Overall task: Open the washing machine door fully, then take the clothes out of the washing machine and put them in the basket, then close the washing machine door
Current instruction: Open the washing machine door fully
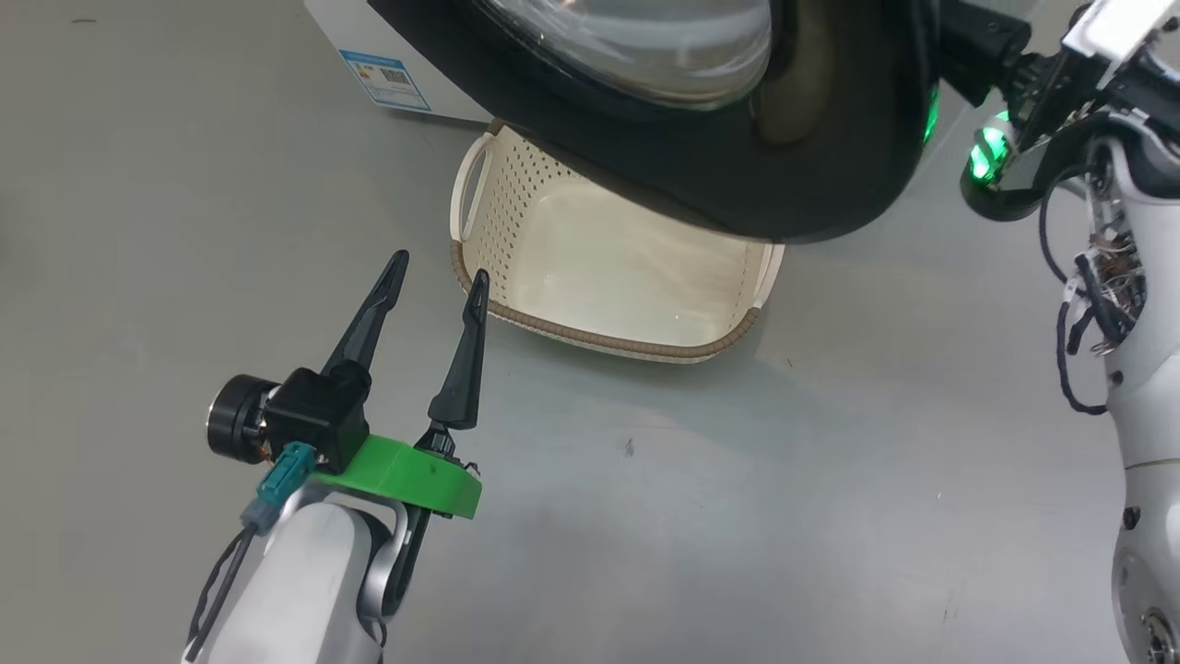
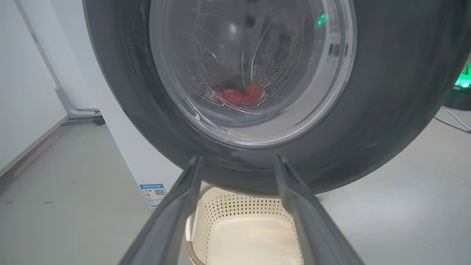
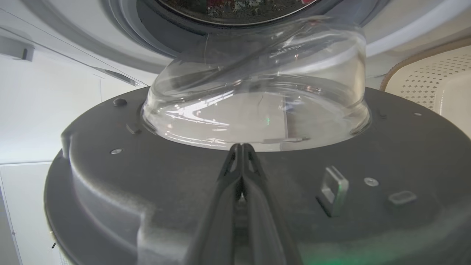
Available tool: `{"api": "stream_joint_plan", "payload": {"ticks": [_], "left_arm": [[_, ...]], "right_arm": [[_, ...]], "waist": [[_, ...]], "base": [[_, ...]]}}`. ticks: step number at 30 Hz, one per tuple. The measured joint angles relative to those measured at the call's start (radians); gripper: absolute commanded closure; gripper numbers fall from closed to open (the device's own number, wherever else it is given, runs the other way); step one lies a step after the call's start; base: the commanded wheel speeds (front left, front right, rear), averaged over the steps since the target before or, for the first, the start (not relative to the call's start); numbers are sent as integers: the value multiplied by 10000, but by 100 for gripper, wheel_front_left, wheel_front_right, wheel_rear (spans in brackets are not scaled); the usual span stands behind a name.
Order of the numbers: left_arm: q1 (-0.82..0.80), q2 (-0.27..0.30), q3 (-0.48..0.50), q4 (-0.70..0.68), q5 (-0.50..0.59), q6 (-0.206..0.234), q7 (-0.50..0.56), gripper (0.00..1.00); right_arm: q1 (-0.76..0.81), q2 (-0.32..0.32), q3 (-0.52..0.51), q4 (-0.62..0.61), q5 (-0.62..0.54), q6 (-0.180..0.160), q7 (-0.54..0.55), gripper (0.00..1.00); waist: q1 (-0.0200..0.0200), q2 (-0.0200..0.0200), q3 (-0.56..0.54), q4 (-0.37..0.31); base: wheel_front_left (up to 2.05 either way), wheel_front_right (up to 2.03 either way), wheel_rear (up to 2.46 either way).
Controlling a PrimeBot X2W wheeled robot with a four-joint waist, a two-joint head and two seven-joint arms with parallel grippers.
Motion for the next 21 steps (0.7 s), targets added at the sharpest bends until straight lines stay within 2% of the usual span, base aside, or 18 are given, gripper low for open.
{"api": "stream_joint_plan", "payload": {"ticks": [11,21], "left_arm": [[428,2,4,343,0,12,0,0],[916,6,2,663,2,125,0,0]], "right_arm": [[959,474,374,21,146,268,523,100],[2011,897,800,-21,324,370,917,100]], "waist": [[0,0,-725,-7],[0,0,-1519,53]], "base": [[0,0,0],[0,0,0]]}}
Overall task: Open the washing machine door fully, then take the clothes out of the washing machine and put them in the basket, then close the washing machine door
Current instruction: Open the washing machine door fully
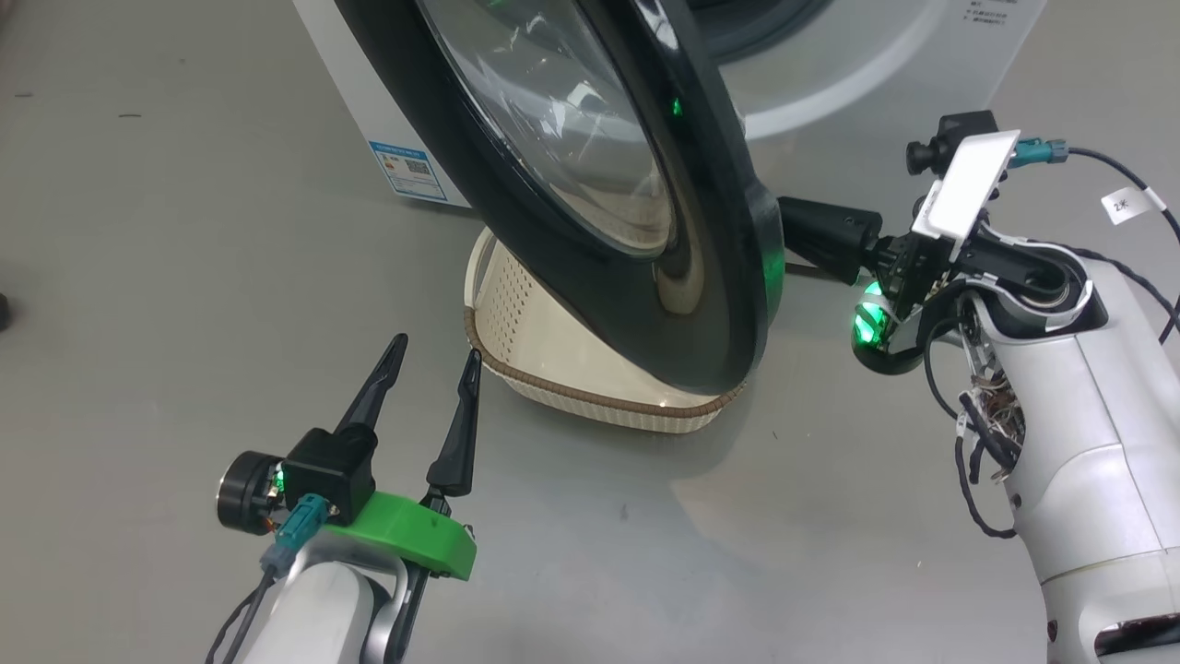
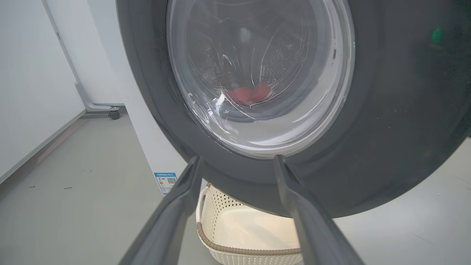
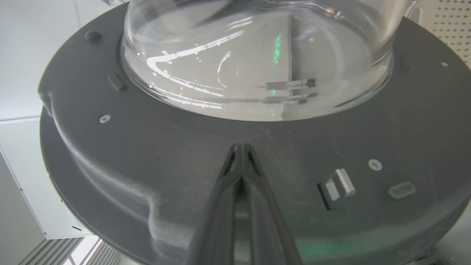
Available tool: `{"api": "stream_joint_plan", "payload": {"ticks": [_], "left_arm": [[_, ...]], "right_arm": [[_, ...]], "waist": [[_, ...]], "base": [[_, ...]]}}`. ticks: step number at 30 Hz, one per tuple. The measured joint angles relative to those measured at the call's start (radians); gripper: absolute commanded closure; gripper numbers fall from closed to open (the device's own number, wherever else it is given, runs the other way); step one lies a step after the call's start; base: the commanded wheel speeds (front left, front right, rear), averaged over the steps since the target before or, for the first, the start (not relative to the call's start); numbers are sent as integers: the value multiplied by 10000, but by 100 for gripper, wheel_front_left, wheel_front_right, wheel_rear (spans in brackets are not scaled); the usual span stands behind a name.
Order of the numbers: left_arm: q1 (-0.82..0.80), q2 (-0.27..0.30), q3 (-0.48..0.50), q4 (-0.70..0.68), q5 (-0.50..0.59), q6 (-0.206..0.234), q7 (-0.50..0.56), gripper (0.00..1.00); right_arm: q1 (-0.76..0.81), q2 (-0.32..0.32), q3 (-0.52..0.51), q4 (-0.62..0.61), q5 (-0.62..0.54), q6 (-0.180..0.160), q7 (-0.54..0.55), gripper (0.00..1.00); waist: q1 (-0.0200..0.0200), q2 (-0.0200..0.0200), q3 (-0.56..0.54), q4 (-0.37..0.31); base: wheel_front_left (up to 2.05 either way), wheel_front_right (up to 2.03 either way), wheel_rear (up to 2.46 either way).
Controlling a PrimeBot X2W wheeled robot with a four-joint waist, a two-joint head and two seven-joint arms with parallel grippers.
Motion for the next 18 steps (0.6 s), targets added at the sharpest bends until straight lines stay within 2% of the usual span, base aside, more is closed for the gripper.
{"api": "stream_joint_plan", "payload": {"ticks": [18], "left_arm": [[593,12,-2,219,12,153,0,0]], "right_arm": [[1270,288,840,-589,282,29,234,100]], "waist": [[0,0,-945,513]], "base": [[0,0,0]]}}
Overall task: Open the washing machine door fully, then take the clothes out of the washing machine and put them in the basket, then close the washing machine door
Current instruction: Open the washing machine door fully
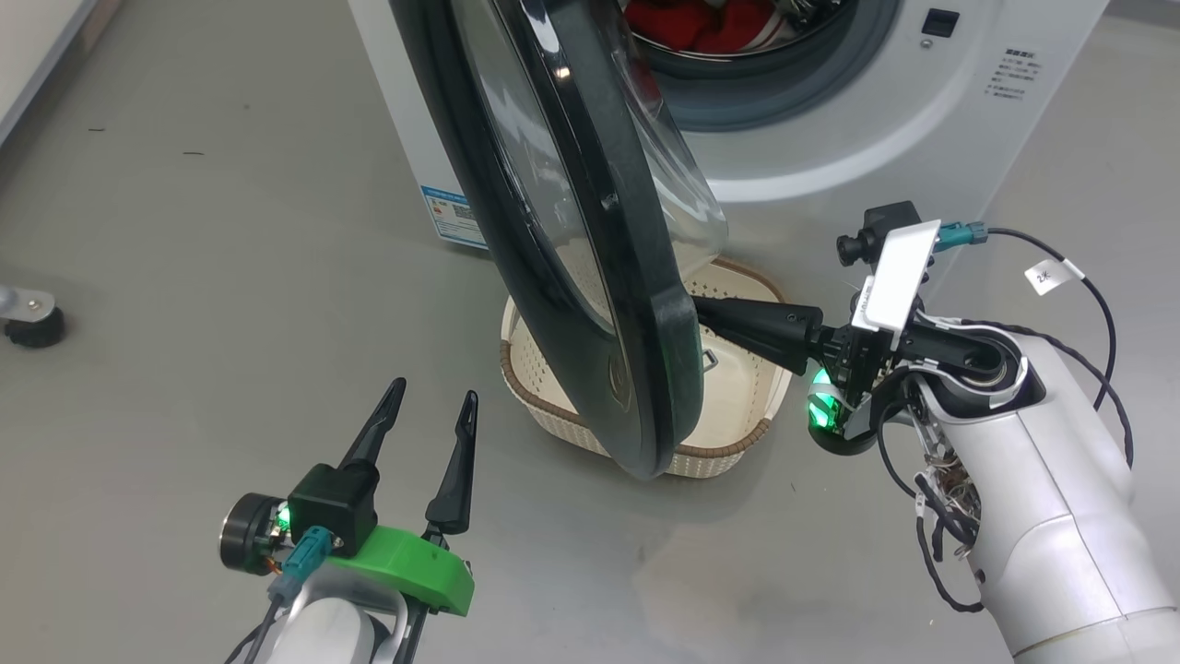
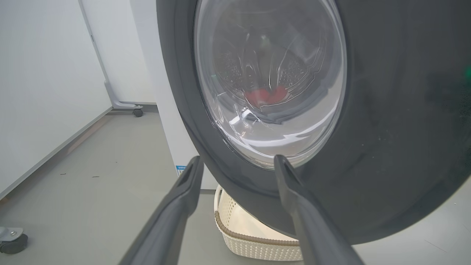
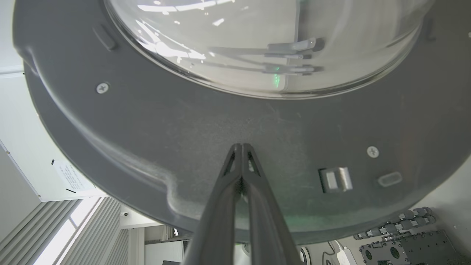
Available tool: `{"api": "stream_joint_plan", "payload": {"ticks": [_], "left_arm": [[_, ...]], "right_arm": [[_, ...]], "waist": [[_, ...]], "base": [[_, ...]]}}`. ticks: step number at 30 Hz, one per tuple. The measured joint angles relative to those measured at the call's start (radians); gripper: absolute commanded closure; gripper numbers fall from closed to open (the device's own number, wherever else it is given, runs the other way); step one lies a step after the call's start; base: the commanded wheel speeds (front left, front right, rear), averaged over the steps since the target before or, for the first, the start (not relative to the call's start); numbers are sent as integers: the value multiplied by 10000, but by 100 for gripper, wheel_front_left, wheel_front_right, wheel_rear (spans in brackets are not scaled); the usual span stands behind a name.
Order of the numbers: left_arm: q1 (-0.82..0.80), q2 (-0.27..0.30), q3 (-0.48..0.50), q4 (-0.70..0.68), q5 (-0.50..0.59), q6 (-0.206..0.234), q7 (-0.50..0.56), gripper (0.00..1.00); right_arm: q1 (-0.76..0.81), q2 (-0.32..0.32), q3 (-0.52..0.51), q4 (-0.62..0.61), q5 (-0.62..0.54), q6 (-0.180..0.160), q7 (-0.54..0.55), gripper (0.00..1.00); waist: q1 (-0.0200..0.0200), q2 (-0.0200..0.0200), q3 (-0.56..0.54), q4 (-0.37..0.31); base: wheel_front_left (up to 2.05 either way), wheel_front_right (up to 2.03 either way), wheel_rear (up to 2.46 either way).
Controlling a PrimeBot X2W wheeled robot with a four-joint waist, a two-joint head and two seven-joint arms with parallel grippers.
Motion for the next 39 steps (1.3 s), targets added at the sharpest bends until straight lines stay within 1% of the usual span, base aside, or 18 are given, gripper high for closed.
{"api": "stream_joint_plan", "payload": {"ticks": [12,14,21,26,30,35,39], "left_arm": [[9,2,-8,-13,0,38,0,0],[12,2,4,-15,0,42,0,0],[101,8,94,-59,0,119,0,0],[189,10,100,-77,-2,119,0,0],[198,10,98,-109,-15,119,0,0],[224,15,268,-184,-13,161,0,0],[257,17,378,-221,-13,186,0,0]], "right_arm": [[552,8,662,-393,276,12,-65,100],[639,-12,840,-476,529,12,-111,100],[796,-6,1559,-894,1229,12,-556,100],[872,-10,1827,-1030,1361,61,-880,100],[933,12,1755,-1187,1407,61,-1300,100],[1175,21,1304,-1553,1856,63,-1877,100],[1446,27,794,-2025,1996,63,-2424,100]], "waist": [[0,0,-214,481],[0,0,-242,552],[0,0,-345,768],[0,0,-360,796],[0,0,-370,802],[0,1,-389,729],[0,1,-408,605]], "base": [[0,0,0],[0,0,0],[0,0,0],[0,0,0],[0,0,0],[0,0,0],[0,0,0]]}}
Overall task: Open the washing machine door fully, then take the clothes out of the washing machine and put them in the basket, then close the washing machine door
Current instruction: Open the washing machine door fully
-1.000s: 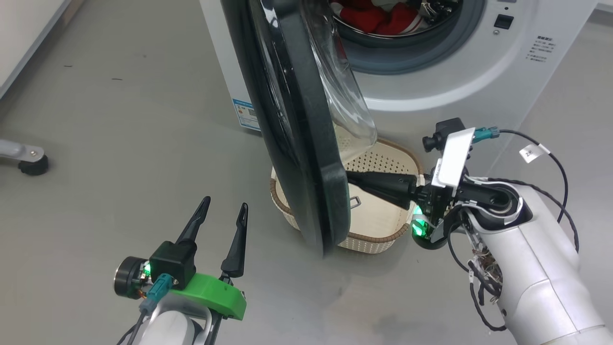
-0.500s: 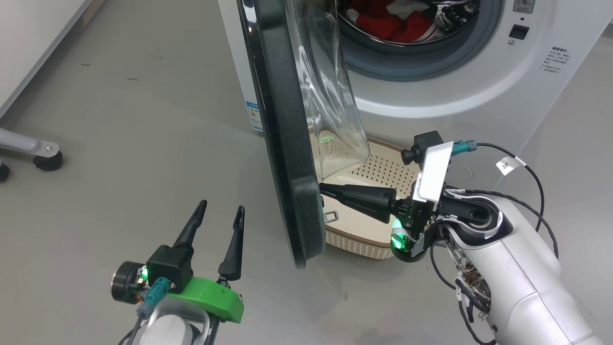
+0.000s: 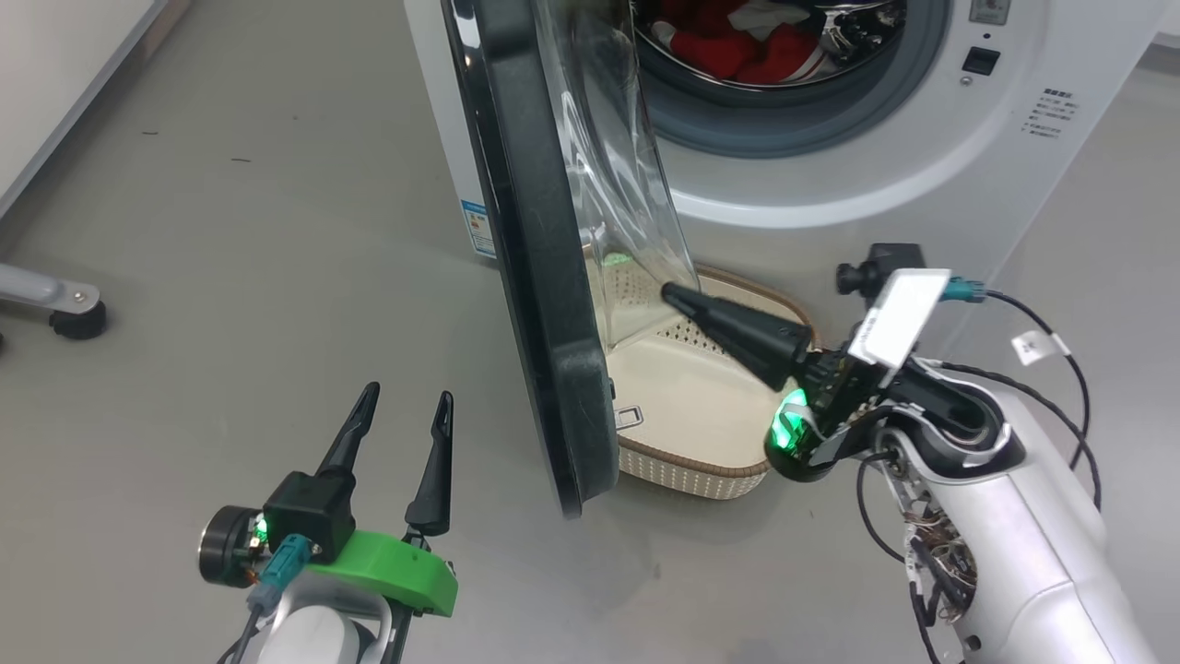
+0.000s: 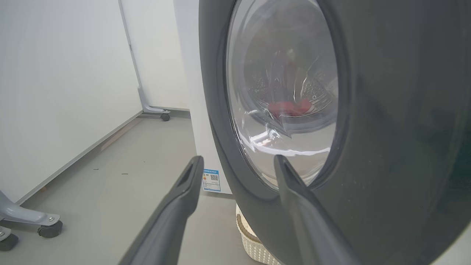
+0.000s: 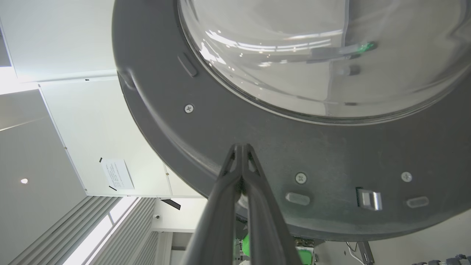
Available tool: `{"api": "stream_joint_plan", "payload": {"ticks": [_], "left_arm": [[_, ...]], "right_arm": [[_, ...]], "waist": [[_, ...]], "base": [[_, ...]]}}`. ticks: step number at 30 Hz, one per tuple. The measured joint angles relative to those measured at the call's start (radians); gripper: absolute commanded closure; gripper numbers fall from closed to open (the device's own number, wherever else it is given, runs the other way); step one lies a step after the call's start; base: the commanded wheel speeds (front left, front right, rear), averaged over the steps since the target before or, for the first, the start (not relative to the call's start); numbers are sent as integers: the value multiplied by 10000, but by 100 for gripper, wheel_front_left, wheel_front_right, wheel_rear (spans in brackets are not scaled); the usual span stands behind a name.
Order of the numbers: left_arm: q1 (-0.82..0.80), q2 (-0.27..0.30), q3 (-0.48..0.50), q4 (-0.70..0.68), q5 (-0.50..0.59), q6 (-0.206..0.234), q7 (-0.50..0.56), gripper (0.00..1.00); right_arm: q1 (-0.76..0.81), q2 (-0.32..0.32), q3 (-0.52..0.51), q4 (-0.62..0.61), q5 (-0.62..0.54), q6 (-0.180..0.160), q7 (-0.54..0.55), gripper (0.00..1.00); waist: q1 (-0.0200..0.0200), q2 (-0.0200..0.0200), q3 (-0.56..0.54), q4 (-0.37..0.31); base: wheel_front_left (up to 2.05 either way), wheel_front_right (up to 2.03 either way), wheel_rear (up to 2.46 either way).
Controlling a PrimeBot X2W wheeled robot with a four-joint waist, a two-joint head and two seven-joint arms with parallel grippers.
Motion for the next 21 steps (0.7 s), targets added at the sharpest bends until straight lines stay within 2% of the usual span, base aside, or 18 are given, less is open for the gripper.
{"api": "stream_joint_plan", "payload": {"ticks": [3,4,5,6,13,17,21], "left_arm": [[66,2,36,-8,2,59,0,0],[92,4,40,-6,4,59,0,0],[106,4,42,-6,15,59,0,0],[109,4,44,-6,17,58,0,0],[137,4,184,0,104,59,0,0],[151,6,247,0,104,58,0,0],[160,6,288,8,104,58,0,0]], "right_arm": [[285,8,-527,-454,36,0,-527,100],[381,10,-690,-570,13,0,-704,97],[500,10,-838,-690,-54,0,-878,63],[631,10,-968,-796,-150,0,-1062,0],[1534,40,-1670,-1467,-1597,0,-2470,0],[1977,-105,-1900,-1965,-3097,0,-3576,0],[2473,-546,-2096,-2299,-4847,0,-4911,0]], "waist": [[0,0,-20,-109],[0,0,-26,-146],[0,0,-33,-183],[0,0,-38,-222],[0,0,-100,-500],[0,0,-143,-649],[0,0,-192,-745]], "base": [[0,0,0],[0,0,0],[0,0,0],[0,0,0],[0,0,0],[0,0,0],[0,0,0]]}}
